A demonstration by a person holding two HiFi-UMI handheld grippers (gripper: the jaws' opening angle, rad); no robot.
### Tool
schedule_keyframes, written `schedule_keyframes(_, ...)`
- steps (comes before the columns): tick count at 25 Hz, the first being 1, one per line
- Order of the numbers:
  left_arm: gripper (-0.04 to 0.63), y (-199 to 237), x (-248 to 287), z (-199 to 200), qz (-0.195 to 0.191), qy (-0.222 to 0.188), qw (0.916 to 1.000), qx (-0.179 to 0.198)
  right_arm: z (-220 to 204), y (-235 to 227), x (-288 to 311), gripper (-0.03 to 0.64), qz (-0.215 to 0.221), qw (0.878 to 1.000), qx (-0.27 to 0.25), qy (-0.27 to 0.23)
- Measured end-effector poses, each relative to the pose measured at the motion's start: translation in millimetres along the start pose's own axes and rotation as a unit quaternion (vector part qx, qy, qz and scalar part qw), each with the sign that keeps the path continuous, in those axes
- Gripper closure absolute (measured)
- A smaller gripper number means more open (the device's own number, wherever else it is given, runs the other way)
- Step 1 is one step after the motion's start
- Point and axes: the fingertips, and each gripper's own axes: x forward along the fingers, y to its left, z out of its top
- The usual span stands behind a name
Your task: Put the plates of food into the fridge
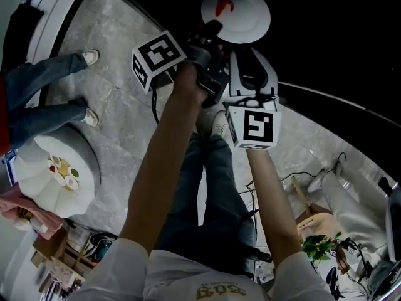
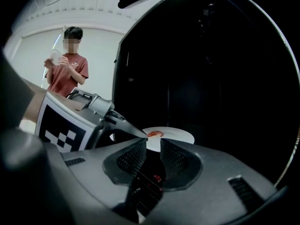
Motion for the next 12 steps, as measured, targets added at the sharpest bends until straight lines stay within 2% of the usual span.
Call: schedule_keyframes(12, 0.58, -2.4, 7.4, -4.1, -0.004, 0.022, 0.9998, 0.003, -5.6, -0.3, -0.8, 0.537, -0.006, 1.0, -0.011, 0.007)
